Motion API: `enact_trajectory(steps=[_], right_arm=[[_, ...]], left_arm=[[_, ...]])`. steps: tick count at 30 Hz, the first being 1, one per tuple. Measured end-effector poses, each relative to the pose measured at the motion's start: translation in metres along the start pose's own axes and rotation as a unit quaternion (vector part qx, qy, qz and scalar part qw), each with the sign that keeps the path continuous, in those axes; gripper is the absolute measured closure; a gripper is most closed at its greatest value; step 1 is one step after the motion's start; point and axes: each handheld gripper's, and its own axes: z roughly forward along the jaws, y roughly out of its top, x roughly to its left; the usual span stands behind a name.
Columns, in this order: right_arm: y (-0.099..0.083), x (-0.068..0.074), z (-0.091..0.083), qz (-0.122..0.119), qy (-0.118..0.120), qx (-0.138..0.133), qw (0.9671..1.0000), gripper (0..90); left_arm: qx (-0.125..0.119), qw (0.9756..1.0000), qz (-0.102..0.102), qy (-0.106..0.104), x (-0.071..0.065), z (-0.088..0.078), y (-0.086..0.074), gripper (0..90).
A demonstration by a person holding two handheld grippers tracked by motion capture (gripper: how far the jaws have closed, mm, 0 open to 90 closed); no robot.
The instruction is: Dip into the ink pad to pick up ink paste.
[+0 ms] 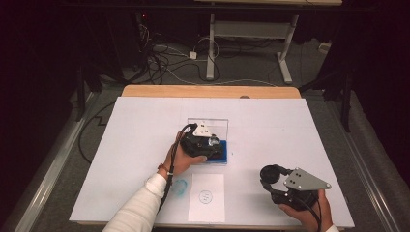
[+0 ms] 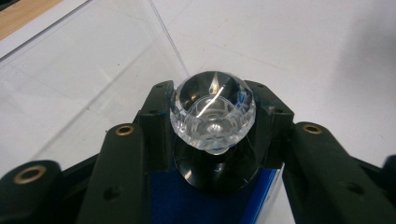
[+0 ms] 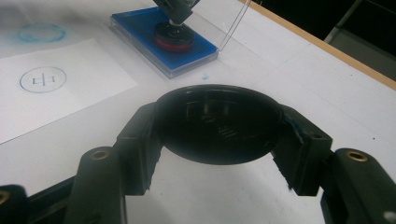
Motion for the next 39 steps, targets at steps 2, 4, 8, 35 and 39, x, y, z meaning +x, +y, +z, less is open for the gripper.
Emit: enact_trajectory(steps=[2,4,8,35,39], right_arm=[[0.0,0.0003,0.0004,-0.002,0.002,0.002,1.0,38.6],[0.0,0.0007,0.0009,-0.002,0.002,0.003,1.0,38.6],[-0.0001,0.0003,0.0017,0.0,0.004,0.004,1.0,38.6],[-0.0003,-0.0038,0.0039,0.009,0.004,0.004,0.9999,38.6],[0.0,-0.005,0.0025,0.013,0.001,0.001,0.9999,38.6]], left_arm=[[0.0,0.9999,0.011,0.011,-0.0053,0.0012,0.0004,54.5],[0.005,0.9996,0.02,0.019,-0.0088,0.0014,0.0014,54.5],[-0.002,0.9996,0.018,0.02,-0.0086,0.0013,-0.0011,54.5],[0.007,0.9995,0.024,0.021,-0.0086,0.002,0.0003,54.5],[0.015,0.9993,0.028,0.022,-0.0085,0.0011,0.0023,54.4]])
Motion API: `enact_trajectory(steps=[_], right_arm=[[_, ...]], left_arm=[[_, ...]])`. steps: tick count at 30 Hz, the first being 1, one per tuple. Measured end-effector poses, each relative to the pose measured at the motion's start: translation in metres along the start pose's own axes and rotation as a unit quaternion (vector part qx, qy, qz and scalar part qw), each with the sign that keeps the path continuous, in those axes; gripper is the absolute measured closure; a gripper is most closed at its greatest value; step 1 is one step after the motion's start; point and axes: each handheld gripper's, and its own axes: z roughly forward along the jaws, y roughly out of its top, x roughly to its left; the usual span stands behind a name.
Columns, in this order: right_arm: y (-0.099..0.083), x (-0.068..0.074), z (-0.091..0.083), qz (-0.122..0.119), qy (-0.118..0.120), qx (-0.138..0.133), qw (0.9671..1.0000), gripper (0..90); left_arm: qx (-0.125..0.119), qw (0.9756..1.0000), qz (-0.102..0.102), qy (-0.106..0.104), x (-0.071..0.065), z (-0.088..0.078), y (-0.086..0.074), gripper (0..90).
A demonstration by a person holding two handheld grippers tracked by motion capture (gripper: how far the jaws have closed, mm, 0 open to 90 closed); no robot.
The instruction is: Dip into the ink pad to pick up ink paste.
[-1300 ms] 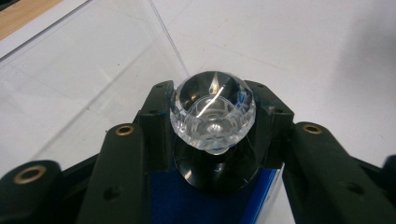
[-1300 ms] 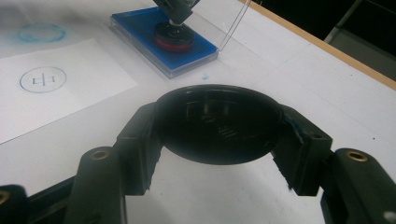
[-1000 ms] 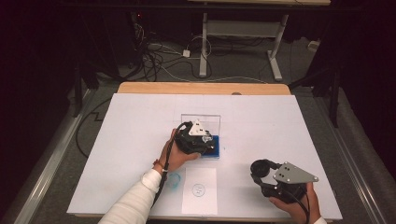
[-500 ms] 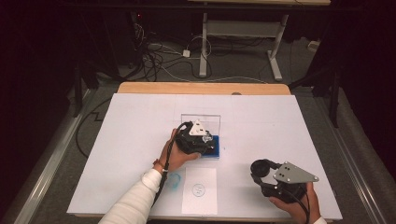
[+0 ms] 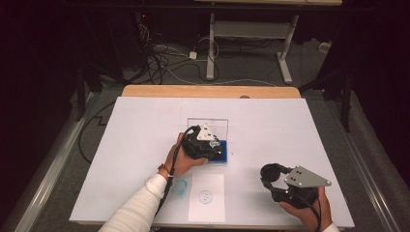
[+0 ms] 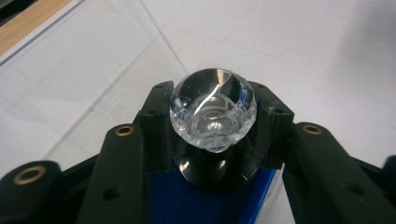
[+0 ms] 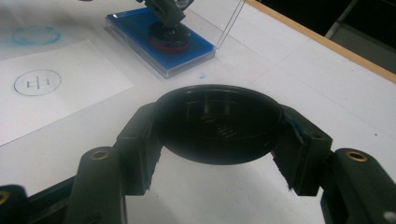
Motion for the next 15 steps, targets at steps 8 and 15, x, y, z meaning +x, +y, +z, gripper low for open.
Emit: enact_trajectory(steps=[8,15], right_arm=[[-0.001,-0.002,-0.001,0.005,-0.002,-0.001,1.0,38.6],[0.0,-0.001,-0.002,0.003,-0.003,-0.004,1.0,38.6]], left_arm=[[0.006,1.0,-0.005,-0.001,0.001,-0.002,0.002,54.5],[-0.008,1.0,-0.001,-0.002,0.0,-0.02,0.006,54.5]])
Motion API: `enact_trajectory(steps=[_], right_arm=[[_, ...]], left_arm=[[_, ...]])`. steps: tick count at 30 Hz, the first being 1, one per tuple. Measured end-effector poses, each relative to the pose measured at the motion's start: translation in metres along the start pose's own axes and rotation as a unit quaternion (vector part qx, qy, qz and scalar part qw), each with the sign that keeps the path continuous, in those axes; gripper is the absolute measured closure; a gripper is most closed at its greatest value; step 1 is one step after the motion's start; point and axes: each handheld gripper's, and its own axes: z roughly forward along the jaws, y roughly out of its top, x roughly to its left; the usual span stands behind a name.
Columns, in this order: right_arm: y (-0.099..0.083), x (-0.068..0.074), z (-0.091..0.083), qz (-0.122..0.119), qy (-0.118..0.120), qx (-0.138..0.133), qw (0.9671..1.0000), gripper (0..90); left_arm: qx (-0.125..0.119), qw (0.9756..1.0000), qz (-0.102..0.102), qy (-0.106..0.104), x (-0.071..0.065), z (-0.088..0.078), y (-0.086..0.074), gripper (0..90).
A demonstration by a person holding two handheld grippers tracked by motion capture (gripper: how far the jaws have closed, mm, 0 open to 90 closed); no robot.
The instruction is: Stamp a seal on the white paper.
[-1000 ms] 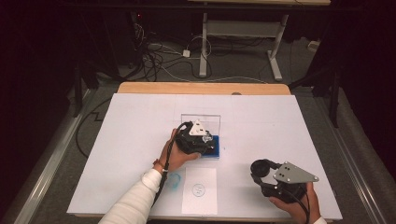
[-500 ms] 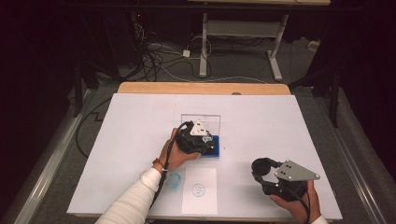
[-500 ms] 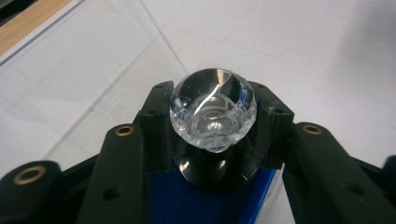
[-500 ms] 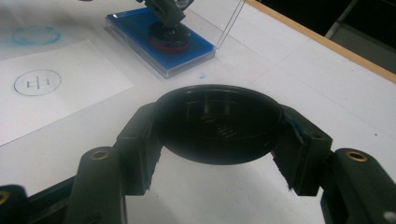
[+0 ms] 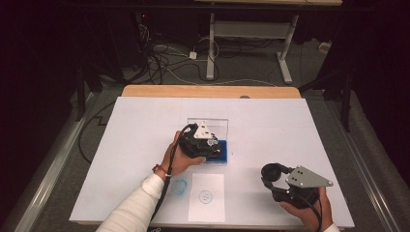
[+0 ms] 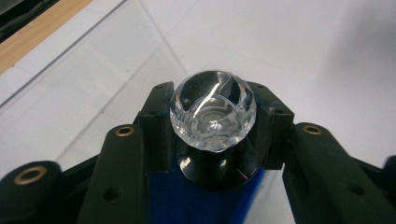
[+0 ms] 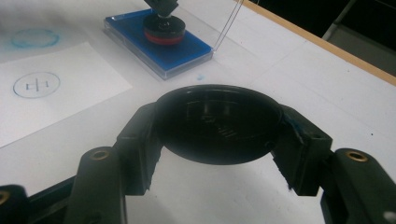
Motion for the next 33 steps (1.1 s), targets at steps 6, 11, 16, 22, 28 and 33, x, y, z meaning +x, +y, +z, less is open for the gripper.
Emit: enact_trajectory(steps=[6,11,16,22,28,33], right_arm=[[0.0,-0.001,0.001,0.001,0.0,0.003,1.0,38.6],[0.001,0.0,0.003,-0.001,0.002,0.002,1.0,38.6],[-0.001,0.002,0.003,-0.003,0.002,0.005,1.0,38.6],[0.0,0.002,0.001,-0.004,-0.002,0.002,1.0,38.6],[0.0,0.002,-0.001,-0.004,-0.001,-0.001,1.0,38.6],[0.001,0.002,-0.003,-0.004,-0.001,-0.006,1.0,38.6]], left_arm=[[-0.009,0.9997,0.023,0.004,-0.005,-0.019,0.007,54.5],[-0.016,0.9991,0.04,0.002,-0.01,-0.035,0.008,54.4],[-0.031,0.9984,0.047,-0.003,-0.017,-0.051,0.007,54.5],[-0.047,0.9966,0.067,0.006,-0.025,-0.065,0.004,54.4],[-0.054,0.9967,0.06,0.004,-0.023,-0.077,-0.002,54.5],[-0.059,0.9962,0.065,-0.004,-0.027,-0.082,-0.002,54.4]])
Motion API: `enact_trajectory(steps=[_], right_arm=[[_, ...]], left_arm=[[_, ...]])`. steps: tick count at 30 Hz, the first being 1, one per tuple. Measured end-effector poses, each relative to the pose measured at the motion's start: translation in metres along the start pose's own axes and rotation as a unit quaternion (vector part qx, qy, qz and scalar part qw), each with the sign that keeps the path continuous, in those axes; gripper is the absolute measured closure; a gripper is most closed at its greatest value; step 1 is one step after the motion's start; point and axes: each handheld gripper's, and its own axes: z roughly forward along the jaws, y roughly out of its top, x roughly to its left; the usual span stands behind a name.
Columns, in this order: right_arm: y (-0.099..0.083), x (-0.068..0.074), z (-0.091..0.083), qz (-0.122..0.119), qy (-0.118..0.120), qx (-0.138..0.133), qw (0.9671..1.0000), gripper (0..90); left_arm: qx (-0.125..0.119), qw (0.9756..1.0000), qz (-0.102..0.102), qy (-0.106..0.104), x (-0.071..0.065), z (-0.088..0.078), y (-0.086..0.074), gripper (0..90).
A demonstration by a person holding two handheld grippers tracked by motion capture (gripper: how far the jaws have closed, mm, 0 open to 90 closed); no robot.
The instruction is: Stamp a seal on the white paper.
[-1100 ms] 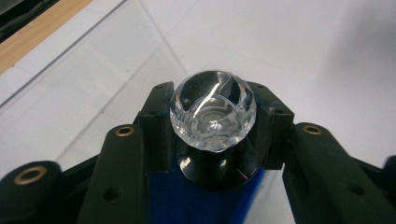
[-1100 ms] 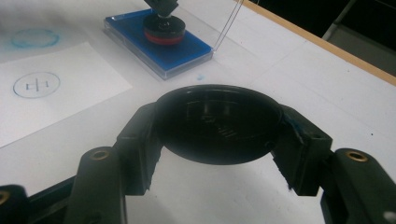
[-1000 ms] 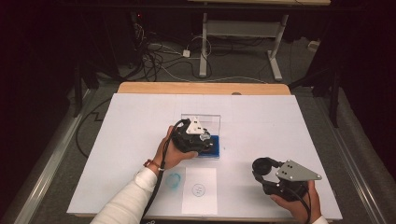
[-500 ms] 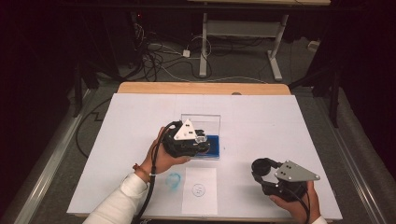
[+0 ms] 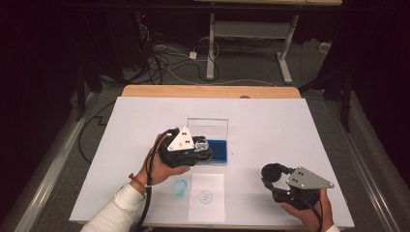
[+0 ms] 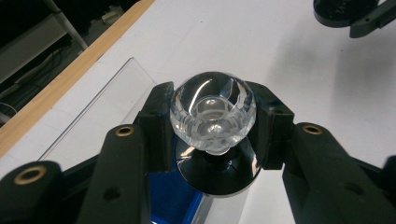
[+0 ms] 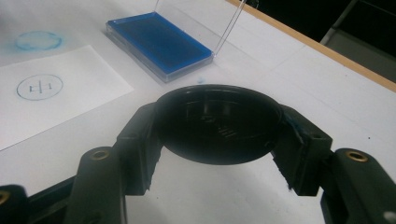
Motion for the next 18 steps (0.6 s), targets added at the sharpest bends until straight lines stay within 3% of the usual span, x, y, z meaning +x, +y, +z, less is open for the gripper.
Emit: enact_trajectory(steps=[8,18], right_arm=[[0.0,0.0,0.0,0.0,0.003,-0.001,1.0,38.6],[0.001,0.001,0.001,-0.002,0.002,0.002,1.0,38.6]], left_arm=[[0.005,1.0,0.001,-0.008,-0.008,-0.003,-0.003,54.4],[0.008,0.9993,0.002,-0.036,-0.027,-0.008,-0.014,54.4]])
